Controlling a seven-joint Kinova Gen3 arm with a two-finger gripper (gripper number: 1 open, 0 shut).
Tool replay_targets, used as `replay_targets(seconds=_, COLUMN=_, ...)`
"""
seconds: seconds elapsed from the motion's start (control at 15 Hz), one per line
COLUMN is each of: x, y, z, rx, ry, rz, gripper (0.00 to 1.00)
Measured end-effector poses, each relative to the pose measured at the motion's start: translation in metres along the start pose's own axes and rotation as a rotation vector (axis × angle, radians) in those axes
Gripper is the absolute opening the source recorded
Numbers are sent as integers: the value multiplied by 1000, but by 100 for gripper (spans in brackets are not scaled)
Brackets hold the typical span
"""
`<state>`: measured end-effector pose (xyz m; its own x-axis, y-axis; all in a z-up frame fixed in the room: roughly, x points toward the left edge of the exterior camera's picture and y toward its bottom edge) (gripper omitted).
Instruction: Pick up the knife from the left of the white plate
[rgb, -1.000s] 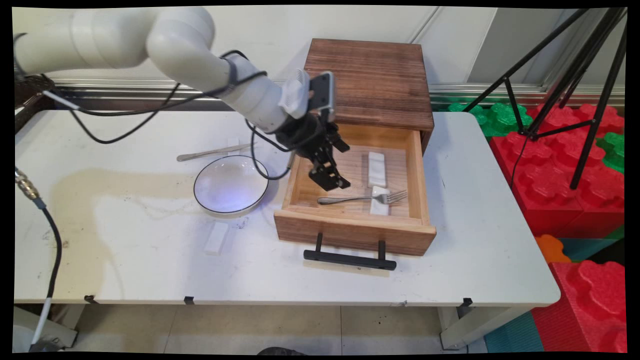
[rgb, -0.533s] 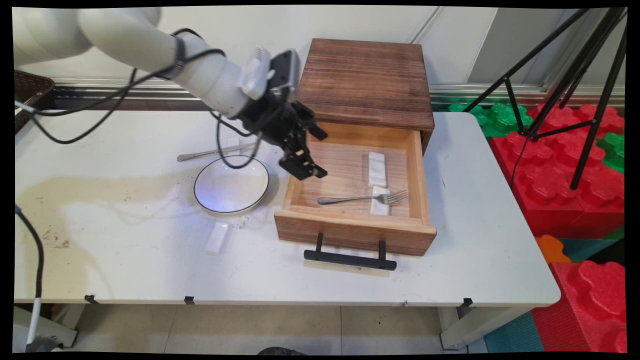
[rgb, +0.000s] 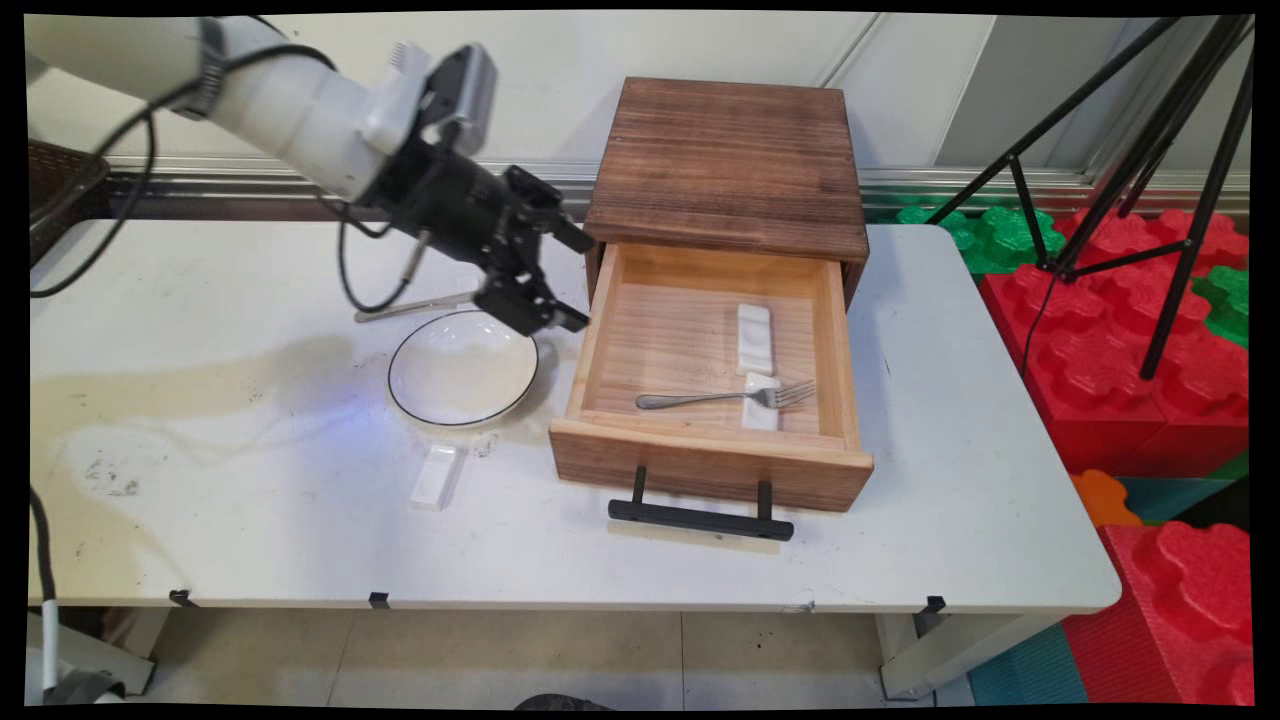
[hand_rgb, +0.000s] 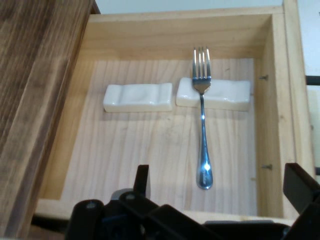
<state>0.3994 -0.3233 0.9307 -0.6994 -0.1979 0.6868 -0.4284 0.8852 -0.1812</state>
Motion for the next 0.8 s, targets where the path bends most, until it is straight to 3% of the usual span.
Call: replay_targets(seconds=0.8, x=-34, y=10, z=-74, rx=-22, ry=13, rz=-17, gripper=100)
